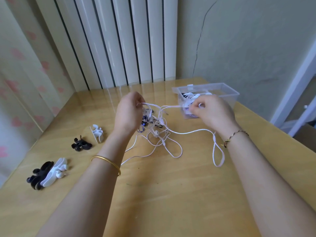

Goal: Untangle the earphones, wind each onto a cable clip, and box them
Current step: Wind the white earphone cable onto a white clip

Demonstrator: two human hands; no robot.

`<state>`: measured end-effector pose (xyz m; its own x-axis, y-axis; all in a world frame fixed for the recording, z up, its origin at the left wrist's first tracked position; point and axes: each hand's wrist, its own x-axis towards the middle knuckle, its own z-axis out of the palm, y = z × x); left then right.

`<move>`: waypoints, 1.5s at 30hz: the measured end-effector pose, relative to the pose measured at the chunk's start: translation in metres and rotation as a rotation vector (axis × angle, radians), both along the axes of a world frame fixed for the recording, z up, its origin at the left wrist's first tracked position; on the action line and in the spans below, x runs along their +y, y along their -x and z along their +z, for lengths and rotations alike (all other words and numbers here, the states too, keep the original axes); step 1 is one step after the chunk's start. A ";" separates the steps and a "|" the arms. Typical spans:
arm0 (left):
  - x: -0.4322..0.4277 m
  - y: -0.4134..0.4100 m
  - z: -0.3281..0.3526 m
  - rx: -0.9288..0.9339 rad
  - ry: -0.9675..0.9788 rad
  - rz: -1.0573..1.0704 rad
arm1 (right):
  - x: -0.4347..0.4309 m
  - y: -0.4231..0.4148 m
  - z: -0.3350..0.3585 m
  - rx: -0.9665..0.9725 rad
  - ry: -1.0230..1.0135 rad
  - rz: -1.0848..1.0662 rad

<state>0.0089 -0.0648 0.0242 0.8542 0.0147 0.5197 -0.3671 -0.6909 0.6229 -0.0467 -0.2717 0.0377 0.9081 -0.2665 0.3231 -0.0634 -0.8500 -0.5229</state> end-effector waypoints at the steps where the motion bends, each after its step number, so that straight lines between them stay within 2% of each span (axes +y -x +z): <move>1: 0.003 -0.002 -0.001 0.010 -0.019 0.020 | -0.002 -0.002 -0.001 -0.091 -0.102 -0.030; 2: 0.006 -0.003 -0.003 0.030 -0.041 0.033 | -0.004 -0.003 -0.001 -0.179 -0.246 -0.033; 4: 0.008 -0.003 -0.008 0.091 -0.093 0.047 | -0.003 -0.004 0.002 -0.313 -0.665 0.056; 7: 0.005 -0.001 -0.015 0.204 -0.157 0.035 | 0.005 0.000 0.009 -0.324 -1.259 0.224; 9: 0.002 0.000 -0.017 0.293 -0.176 0.023 | 0.010 0.002 0.010 -0.273 -1.492 0.313; 10: 0.000 0.000 -0.016 0.340 -0.188 0.025 | 0.012 0.002 0.009 -0.251 -1.526 0.344; 11: -0.001 0.001 -0.014 0.385 -0.195 0.022 | 0.014 0.003 0.008 -0.232 -1.493 0.350; 14: 0.001 0.005 -0.006 0.489 -0.085 0.013 | 0.015 0.003 0.005 -0.250 -1.219 0.281; 15: 0.003 0.007 -0.002 0.454 -0.056 0.034 | 0.016 0.003 0.005 -0.267 -1.159 0.269; 17: 0.005 0.012 0.005 0.270 -0.009 0.049 | 0.017 0.001 0.005 -0.273 -1.115 0.280; 18: 0.003 0.014 0.009 0.215 0.036 -0.016 | 0.020 0.001 0.006 -0.265 -1.102 0.290; 20: -0.006 0.023 0.015 0.294 0.068 -0.309 | 0.027 0.001 0.009 -0.256 -1.108 0.331; 21: -0.012 0.027 0.015 0.380 0.001 -0.449 | 0.030 0.001 0.011 -0.259 -1.120 0.351; 23: -0.023 0.026 0.006 0.466 -0.237 -0.572 | 0.037 0.002 0.016 -0.251 -1.135 0.373; 26: -0.027 0.018 -0.014 0.405 -0.486 -0.496 | 0.038 -0.001 0.017 -0.267 -1.098 0.347; 27: -0.025 0.016 -0.018 0.387 -0.494 -0.456 | 0.037 -0.002 0.016 -0.283 -0.999 0.308; 29: -0.020 0.014 -0.018 0.376 -0.388 -0.389 | 0.031 -0.004 0.013 -0.246 -0.569 0.217; 31: -0.016 0.013 -0.014 0.319 -0.271 -0.347 | 0.026 -0.002 0.007 -0.006 -0.164 0.209; 33: -0.015 0.012 -0.010 0.269 -0.172 -0.321 | 0.026 0.000 -0.001 0.239 0.007 0.284; 35: -0.014 0.011 -0.009 0.242 -0.145 -0.309 | 0.029 0.001 -0.004 0.222 -0.053 0.363; 39: -0.009 0.010 -0.009 0.276 -0.137 -0.322 | 0.025 -0.002 -0.004 -0.106 -0.642 0.352; 45: -0.008 0.012 -0.002 0.363 -0.031 -0.377 | 0.029 -0.004 -0.002 -0.191 -1.187 0.334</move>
